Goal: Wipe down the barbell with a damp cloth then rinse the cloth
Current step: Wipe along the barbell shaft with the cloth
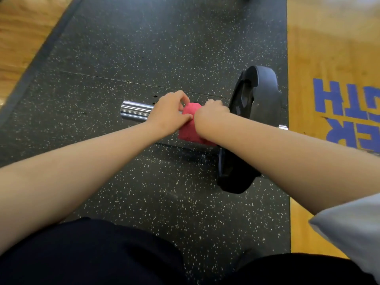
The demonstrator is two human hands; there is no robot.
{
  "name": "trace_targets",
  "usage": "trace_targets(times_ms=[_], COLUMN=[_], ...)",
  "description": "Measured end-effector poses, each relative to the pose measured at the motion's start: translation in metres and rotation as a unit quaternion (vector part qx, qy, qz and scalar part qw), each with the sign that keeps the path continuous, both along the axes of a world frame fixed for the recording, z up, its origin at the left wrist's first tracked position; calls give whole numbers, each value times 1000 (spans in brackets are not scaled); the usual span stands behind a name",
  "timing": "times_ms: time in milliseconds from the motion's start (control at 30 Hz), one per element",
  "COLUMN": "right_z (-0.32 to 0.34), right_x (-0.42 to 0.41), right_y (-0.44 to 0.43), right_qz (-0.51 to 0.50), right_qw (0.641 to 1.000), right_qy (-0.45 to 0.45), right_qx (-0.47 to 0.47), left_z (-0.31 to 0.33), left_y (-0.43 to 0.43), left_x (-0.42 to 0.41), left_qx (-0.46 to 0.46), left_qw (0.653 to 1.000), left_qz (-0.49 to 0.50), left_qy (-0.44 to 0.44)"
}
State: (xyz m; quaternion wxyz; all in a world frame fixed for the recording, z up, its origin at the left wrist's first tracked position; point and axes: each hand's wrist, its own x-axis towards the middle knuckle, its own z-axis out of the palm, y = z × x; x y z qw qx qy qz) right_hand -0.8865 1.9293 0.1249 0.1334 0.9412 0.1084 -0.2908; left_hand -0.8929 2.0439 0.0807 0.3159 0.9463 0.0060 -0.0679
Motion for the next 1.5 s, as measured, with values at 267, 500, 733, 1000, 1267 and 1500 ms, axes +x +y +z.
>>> trace_targets(times_ms=[267, 500, 733, 1000, 1267, 1500], right_z=[-17, -8, 3, -32, -39, -43], right_x=[-9, -17, -28, -18, -18, -13], right_y=[-2, -15, -4, 51, 30, -14], right_qz=[52, 97, 6, -24, 40, 21], right_qw=[997, 995, 998, 997, 993, 994], right_qy=[4, -28, -32, -57, -99, -99], right_qx=[-54, -15, 45, 51, -55, -35], left_z=[-14, -15, -16, -11, -19, -25], left_y=[10, -8, 16, 64, 41, -4], left_x=[-5, -4, -4, -15, -8, -1], left_qx=[6, 73, 126, 184, 186, 172], left_qw=[991, 973, 963, 963, 952, 940], left_qz=[-132, -211, -225, -175, -211, -263], left_qy=[-37, -60, -75, -87, -118, -130])
